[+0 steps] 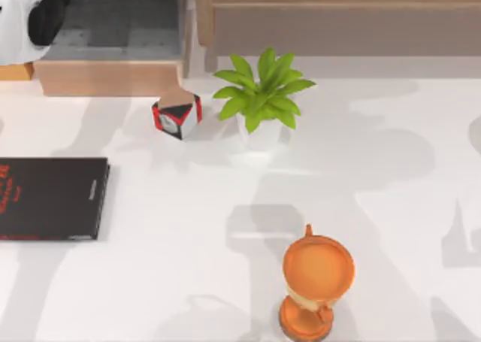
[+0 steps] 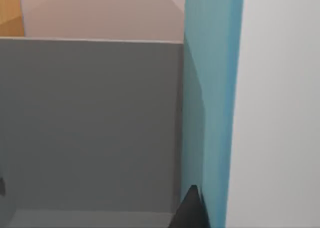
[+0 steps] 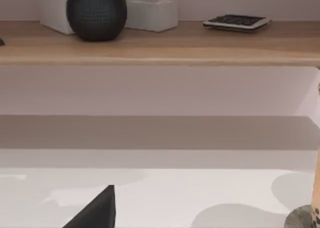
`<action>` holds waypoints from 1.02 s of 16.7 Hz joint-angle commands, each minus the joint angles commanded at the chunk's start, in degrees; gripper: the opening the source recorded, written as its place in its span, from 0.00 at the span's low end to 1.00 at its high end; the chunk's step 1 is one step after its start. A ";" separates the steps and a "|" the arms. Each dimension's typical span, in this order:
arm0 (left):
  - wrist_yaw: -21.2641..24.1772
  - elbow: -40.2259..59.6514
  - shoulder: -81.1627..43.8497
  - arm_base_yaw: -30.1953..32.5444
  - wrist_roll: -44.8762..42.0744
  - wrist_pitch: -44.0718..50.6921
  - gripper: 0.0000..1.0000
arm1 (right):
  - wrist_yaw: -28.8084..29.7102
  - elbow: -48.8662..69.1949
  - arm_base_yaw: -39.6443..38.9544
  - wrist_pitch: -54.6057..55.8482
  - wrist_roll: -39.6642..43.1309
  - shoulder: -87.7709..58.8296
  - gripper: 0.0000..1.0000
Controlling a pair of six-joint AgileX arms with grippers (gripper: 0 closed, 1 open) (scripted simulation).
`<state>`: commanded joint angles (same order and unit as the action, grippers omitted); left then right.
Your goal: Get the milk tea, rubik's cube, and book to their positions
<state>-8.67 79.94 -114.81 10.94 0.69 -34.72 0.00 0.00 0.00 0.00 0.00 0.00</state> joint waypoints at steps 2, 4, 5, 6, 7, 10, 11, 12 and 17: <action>0.00 0.00 0.00 0.00 0.00 0.00 0.00 | 0.00 0.00 0.00 0.00 0.00 0.00 1.00; 0.00 0.00 0.00 0.00 0.00 0.00 0.00 | 0.00 0.00 0.00 0.00 0.00 0.00 1.00; 0.00 0.00 0.00 0.00 0.00 0.00 0.00 | 0.00 0.00 0.00 0.00 0.00 0.00 1.00; 0.00 0.00 0.00 0.00 0.00 0.00 0.00 | 0.00 0.00 0.00 0.00 0.00 0.00 1.00; -0.01 0.00 0.11 0.12 -0.08 0.00 0.00 | 0.00 0.00 0.00 0.00 0.00 0.00 1.00; -0.12 -0.71 1.33 0.20 -0.09 0.53 0.00 | 0.00 0.00 0.00 0.00 0.00 0.00 1.00; -0.15 -0.95 1.76 0.23 -0.09 0.71 0.00 | 0.00 0.00 0.00 0.00 0.00 0.00 1.00; -0.20 -1.24 2.30 0.27 -0.09 0.93 0.00 | 0.00 0.00 0.00 0.00 0.00 0.00 1.00; -0.28 -1.36 2.61 0.16 -0.18 1.12 0.00 | 0.00 0.00 0.00 0.00 0.00 0.00 1.00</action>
<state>-8.94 78.58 -112.20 11.10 0.52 -33.59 0.00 0.00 0.00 0.00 0.00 0.00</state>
